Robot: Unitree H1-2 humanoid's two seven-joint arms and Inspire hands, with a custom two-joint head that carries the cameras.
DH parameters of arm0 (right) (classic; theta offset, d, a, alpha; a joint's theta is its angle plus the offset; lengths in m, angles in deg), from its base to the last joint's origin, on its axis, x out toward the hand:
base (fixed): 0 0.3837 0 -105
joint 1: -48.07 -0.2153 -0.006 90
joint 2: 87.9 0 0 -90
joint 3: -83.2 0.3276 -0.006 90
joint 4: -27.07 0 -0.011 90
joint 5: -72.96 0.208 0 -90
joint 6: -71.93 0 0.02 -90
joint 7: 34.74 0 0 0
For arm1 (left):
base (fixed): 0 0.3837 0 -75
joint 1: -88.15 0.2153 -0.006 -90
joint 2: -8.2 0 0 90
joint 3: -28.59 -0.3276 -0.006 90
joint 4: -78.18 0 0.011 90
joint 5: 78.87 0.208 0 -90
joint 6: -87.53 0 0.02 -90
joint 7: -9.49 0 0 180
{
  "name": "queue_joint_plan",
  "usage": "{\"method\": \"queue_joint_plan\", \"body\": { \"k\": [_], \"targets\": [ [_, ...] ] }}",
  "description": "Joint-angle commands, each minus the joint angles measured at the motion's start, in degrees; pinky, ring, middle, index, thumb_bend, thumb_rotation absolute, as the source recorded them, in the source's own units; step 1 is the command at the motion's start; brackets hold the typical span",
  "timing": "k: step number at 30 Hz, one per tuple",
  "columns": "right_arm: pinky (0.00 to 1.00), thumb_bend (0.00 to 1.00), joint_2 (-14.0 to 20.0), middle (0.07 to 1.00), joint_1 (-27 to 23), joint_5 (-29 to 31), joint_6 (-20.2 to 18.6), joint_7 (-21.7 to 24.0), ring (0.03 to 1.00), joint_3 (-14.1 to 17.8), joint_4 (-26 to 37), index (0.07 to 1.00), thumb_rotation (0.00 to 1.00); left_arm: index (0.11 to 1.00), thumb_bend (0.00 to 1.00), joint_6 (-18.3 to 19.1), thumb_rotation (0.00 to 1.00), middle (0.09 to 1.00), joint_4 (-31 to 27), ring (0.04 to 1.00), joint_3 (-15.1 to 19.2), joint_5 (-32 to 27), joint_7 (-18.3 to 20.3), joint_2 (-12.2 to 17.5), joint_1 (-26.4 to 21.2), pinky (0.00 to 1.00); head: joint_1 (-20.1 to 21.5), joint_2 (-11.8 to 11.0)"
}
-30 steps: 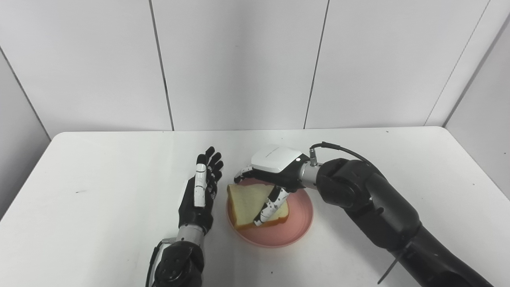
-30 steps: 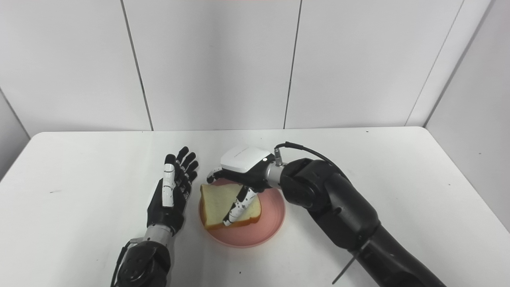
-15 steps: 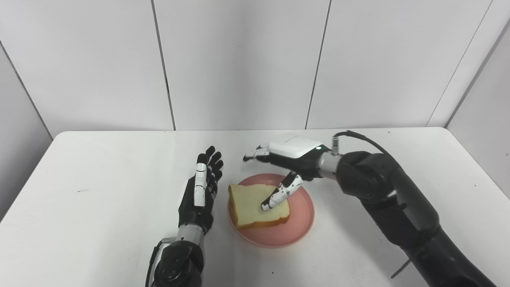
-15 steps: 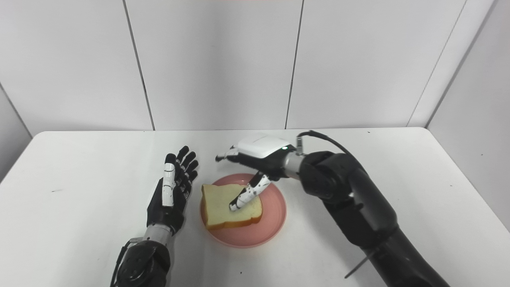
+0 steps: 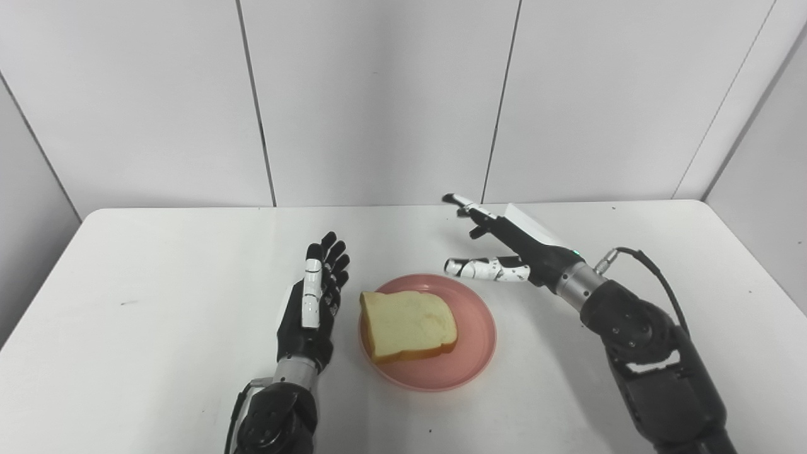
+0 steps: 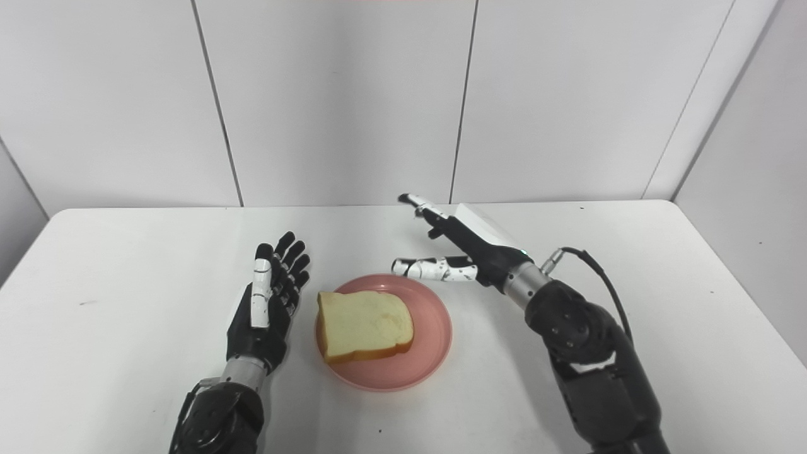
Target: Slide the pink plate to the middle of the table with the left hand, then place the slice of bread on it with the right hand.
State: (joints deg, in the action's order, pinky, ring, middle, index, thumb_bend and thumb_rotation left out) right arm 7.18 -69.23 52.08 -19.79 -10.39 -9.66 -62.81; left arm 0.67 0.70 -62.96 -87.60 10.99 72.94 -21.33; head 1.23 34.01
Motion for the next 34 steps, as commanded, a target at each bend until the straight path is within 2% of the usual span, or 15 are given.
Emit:
{"method": "queue_joint_plan", "body": {
  "k": [1,4,8,10,14,18,22,29,34],
  "targets": [
    [0.85,0.7,-1.5,0.989,0.3,2.6,0.8,-3.8,0.947,1.5,1.2,0.977,0.92,0.929,0.74,-0.6,0.97,0.958,-2.1,0.97,-0.4,-0.1,0.9,0.1,-1.2,1.0,0.0,0.0],
    [0.88,0.7,-3.6,0.99,2.4,4.8,-0.1,-6.7,0.956,2.8,1.3,0.983,0.94,0.931,0.74,-0.8,0.97,0.956,-2.0,0.969,-0.4,0.1,0.9,0.2,-1.1,1.0,-0.1,0.0],
    [0.92,0.69,-7.5,0.99,4.7,11.8,1.7,-9.3,0.968,5.4,-0.7,1.0,0.96,0.933,0.74,-0.7,0.97,0.957,-2.2,0.974,-0.4,-0.2,1.3,0.4,-0.9,1.0,-0.2,0.1],
    [0.95,0.7,-9.4,0.987,5.6,15.3,0.4,-10.0,0.976,6.5,-0.5,0.996,0.94,0.934,0.74,-0.7,0.97,0.957,-2.3,0.975,-0.3,-0.4,1.5,0.5,-0.8,1.0,-0.2,0.1],
    [0.99,0.71,-11.6,0.997,7.1,18.9,0.8,-11.4,0.99,7.1,-0.9,1.0,0.98,0.936,0.74,-1.0,0.97,0.956,-2.3,0.975,-0.4,-0.1,1.7,0.7,-0.5,1.0,-0.2,0.2],
    [0.98,0.69,-14.0,1.0,8.3,22.6,1.4,-13.1,0.995,8.0,-1.9,1.0,0.94,0.935,0.74,-1.2,0.97,0.959,-2.4,0.977,-0.5,-0.2,1.9,1.0,-0.1,1.0,-0.1,0.2],
    [0.99,0.68,-15.6,1.0,9.3,24.0,2.7,-15.4,0.992,8.6,-2.8,1.0,0.98,0.934,0.75,-1.0,0.96,0.959,-2.8,0.98,-0.7,-0.2,1.9,1.2,0.3,1.0,0.0,0.3],
    [1.0,0.7,-17.3,1.0,10.5,26.7,4.3,-17.7,1.0,9.4,-3.6,1.0,0.96,0.936,0.75,-1.0,0.95,0.96,-3.2,0.981,-0.9,-0.1,2.0,1.4,0.7,1.0,0.0,0.4],
    [1.0,0.68,-17.7,1.0,11.2,27.4,5.1,-18.7,1.0,9.4,-3.6,1.0,0.95,0.939,0.73,-0.9,0.95,0.963,-3.5,0.984,-0.9,-0.2,2.2,1.5,0.9,1.0,0.1,0.4]
  ]
}}
